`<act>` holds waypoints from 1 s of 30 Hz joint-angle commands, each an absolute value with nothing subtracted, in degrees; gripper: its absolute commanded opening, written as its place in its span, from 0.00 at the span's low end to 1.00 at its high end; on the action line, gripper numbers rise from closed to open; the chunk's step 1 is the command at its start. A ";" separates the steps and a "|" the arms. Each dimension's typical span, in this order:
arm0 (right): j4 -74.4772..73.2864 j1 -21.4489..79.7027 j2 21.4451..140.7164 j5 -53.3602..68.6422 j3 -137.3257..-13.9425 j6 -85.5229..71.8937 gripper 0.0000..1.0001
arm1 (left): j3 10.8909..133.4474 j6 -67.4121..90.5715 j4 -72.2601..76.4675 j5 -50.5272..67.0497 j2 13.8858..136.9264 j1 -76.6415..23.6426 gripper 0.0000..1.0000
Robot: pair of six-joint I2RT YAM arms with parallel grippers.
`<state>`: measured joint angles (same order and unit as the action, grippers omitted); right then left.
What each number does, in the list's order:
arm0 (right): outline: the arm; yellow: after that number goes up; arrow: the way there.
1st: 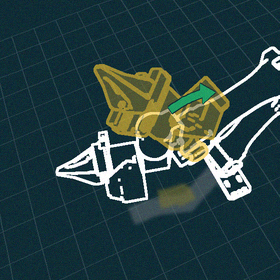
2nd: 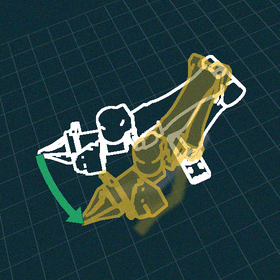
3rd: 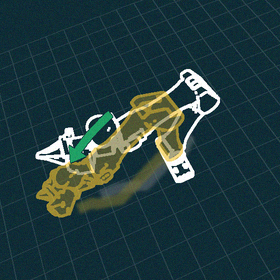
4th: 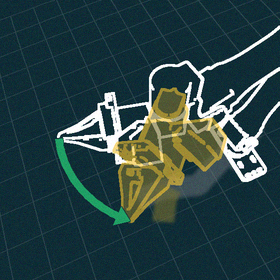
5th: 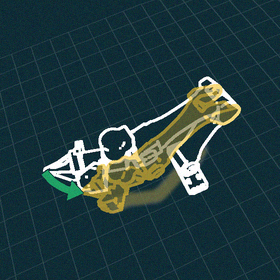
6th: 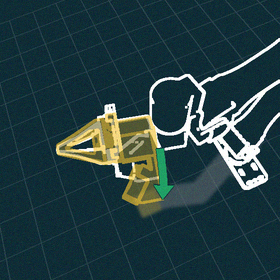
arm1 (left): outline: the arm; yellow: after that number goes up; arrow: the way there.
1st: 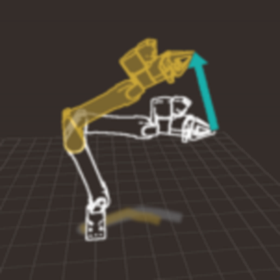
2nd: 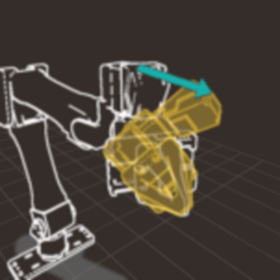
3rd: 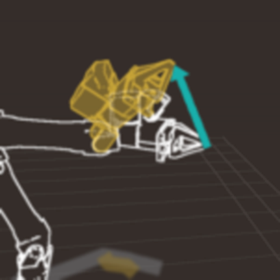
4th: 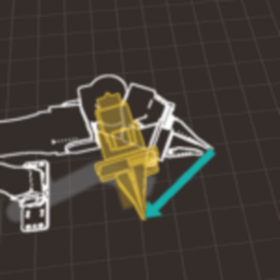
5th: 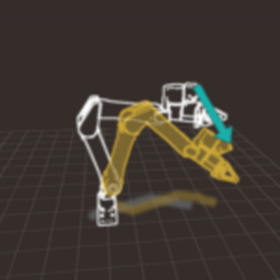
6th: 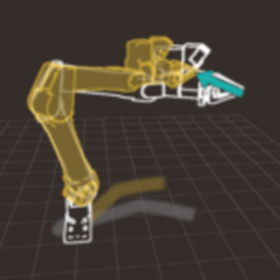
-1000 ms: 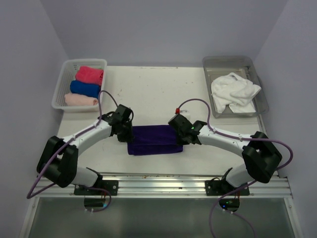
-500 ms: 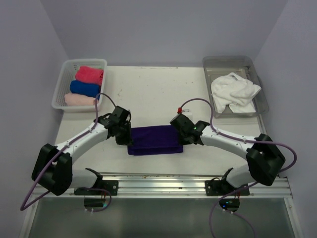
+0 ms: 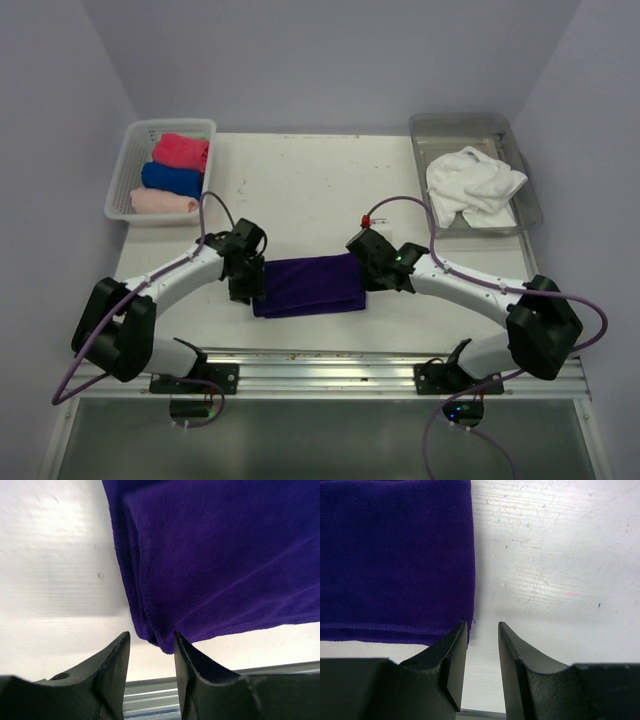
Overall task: Roll the towels
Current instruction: Fold the towel
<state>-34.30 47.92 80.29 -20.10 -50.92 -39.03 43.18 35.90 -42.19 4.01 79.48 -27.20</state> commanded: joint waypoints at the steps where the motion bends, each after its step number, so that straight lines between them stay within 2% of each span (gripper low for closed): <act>1: -34.81 47.81 80.24 -21.63 -54.75 -36.83 0.35 | 50.09 35.33 -46.40 -2.98 76.21 -27.25 0.44; 2: -34.72 47.81 81.03 -21.27 -56.32 -36.39 0.34 | 51.58 35.51 -46.75 -3.08 75.33 -27.33 0.44; 6: -32.70 47.72 84.98 -20.57 -60.02 -34.11 0.15 | 51.16 36.03 -43.96 1.73 74.79 -27.33 0.36; 7: -32.35 47.55 87.34 -20.22 -61.07 -33.49 0.11 | 50.37 36.21 -42.90 3.32 74.79 -27.42 0.26; 9: -31.73 47.37 89.81 -19.52 -64.41 -31.74 0.05 | 47.56 35.78 -38.95 9.54 75.23 -27.60 0.14; 12: -28.84 46.15 94.91 -16.89 -66.53 -29.98 0.01 | 43.34 36.12 -34.29 15.09 76.38 -27.60 0.02; 15: -26.55 42.81 99.22 -12.58 -66.97 -29.36 0.00 | 39.99 36.13 -31.64 15.13 79.00 -27.60 0.00; 18: -25.14 40.70 102.38 -11.95 -66.62 -28.13 0.00 | 43.14 34.54 -34.09 7.07 85.32 -27.16 0.00; 21: -25.40 39.99 103.80 -13.08 -65.05 -28.82 0.00 | 47.89 32.61 -34.19 6.07 91.57 -26.81 0.00; 26: -21.53 40.25 97.13 -14.67 -52.33 -34.88 0.00 | 59.02 29.62 -35.68 2.64 100.69 -26.54 0.00; 30: -20.83 43.84 88.26 -15.64 -43.34 -45.57 0.00 | 69.59 27.51 -37.35 0.97 109.49 -26.54 0.00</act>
<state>-18.02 40.99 92.12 -14.09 -49.43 -36.58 63.51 31.51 -41.56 8.25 103.02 -26.98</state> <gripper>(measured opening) 0.010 0.005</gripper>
